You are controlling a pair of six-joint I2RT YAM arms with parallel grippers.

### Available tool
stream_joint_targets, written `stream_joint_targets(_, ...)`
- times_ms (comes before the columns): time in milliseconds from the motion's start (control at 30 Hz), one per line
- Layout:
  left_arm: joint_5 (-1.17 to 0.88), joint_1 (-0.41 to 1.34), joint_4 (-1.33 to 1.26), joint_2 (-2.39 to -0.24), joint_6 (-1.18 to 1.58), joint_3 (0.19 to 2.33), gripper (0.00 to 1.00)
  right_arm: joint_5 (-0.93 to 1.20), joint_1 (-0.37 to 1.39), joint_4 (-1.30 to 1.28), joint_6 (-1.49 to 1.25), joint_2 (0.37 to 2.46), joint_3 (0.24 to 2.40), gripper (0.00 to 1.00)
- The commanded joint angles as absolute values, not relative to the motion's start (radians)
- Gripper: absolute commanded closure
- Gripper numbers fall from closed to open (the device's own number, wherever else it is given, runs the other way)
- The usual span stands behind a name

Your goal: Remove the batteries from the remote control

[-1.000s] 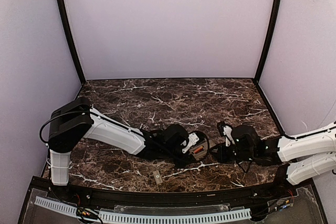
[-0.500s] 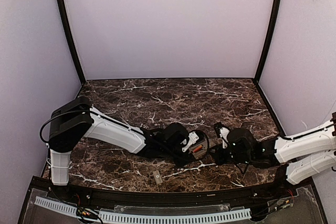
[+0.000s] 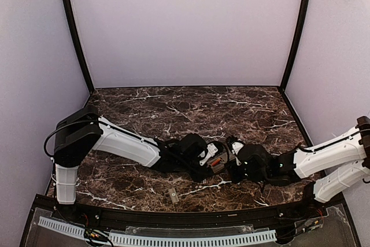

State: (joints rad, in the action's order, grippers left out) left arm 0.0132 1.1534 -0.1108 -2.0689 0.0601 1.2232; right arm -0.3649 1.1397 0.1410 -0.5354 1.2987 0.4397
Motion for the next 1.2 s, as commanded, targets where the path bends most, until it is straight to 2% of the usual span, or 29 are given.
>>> stream_joint_targets(0,-0.208,1.195,-0.138,-2.173,0.018,1.252,1.00,-0.076,1.256,0.349,-0.418,1.364,0.577,1.00)
stream_joint_targets(267,-0.233,1.194,-0.070,-2.172,0.012,1.284,1.00,-0.205,1.314,0.167,-0.307,1.344,0.661,1.00)
stream_joint_targets(733,-0.208,1.187,-0.060,-2.167,0.033,1.290,1.00,-0.280,1.313,0.082,-0.385,1.282,0.625,1.00)
stream_joint_targets(1167,-0.185,1.166,-0.092,-2.092,0.048,1.237,1.00,-0.312,1.215,-0.099,-0.490,1.034,0.515,1.00)
